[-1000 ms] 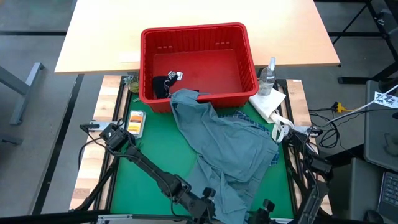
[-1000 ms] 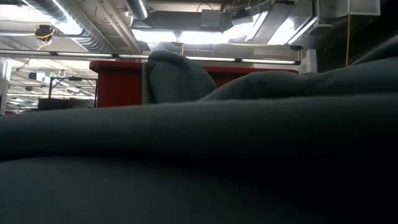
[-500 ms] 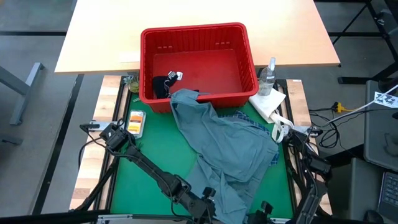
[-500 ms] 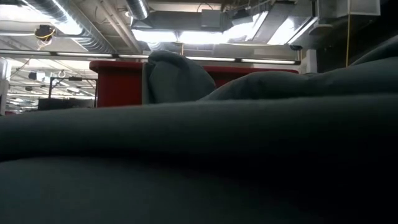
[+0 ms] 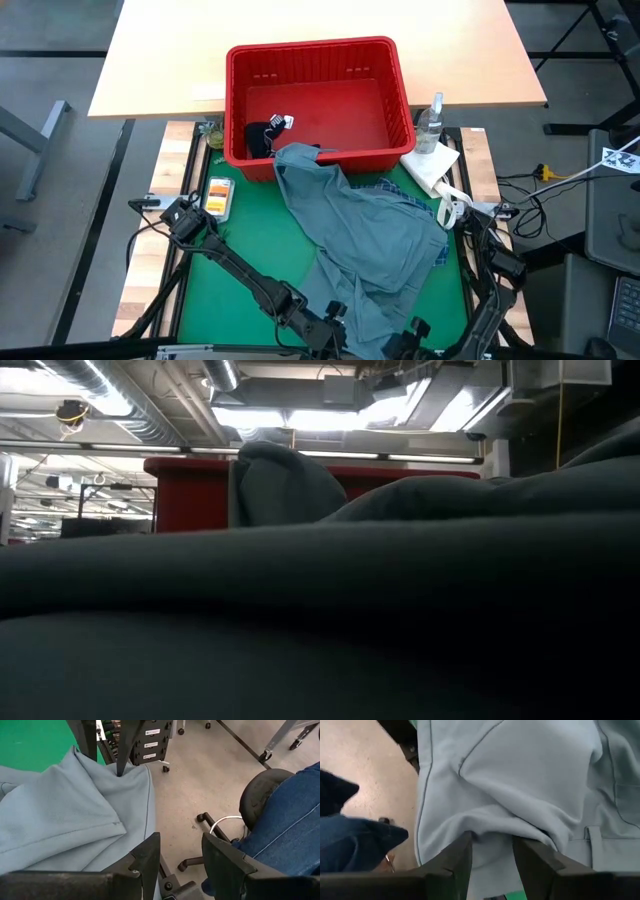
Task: Fold Laundry from Bin
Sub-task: Fold the blue pants on top of the blue shirt
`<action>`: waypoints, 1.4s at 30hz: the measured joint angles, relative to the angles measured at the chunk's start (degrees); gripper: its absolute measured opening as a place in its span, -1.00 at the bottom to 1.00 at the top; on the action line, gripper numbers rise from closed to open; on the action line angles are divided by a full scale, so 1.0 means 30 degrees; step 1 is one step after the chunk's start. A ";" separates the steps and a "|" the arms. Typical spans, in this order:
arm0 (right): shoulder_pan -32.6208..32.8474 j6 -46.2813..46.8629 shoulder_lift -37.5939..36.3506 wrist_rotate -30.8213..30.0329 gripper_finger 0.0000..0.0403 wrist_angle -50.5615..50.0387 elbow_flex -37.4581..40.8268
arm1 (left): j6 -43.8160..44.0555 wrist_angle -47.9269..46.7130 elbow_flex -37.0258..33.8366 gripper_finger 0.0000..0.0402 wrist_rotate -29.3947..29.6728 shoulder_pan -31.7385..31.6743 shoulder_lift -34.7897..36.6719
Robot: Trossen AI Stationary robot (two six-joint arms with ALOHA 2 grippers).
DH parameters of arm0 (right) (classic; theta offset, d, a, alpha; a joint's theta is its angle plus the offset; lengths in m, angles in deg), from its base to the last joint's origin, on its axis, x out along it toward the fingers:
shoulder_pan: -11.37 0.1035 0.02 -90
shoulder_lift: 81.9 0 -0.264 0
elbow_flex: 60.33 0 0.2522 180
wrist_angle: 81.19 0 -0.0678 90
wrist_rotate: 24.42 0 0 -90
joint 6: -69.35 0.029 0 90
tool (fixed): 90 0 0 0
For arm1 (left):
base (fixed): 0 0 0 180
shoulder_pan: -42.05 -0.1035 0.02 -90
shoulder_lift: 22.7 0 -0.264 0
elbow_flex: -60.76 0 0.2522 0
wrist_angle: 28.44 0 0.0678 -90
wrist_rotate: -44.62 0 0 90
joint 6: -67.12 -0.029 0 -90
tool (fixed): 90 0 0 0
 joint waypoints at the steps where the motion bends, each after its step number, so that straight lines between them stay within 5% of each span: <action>1: -0.0005 -0.0179 0.0000 0.0197 -0.33 0.0020 0.0000 | 0.0002 -0.0002 0.0000 -0.31 0.0005 0.0000 0.0000; 11: 0.0017 -0.0898 0.0000 0.0513 -0.96 0.0022 0.0000 | -0.0005 -0.0002 0.0005 -0.31 0.0000 0.0000 0.0000; 30: 0.1692 -0.0662 -0.0107 0.1159 -0.98 0.1615 -0.0015 | 0.0002 -0.0517 0.0022 -0.31 -0.0007 0.0000 -0.0007; 42: 0.0879 -0.2456 -0.0051 0.2398 -0.94 0.1068 -0.0022 | 0.0183 -0.0546 0.0022 -0.31 -0.0009 -0.0031 -0.0007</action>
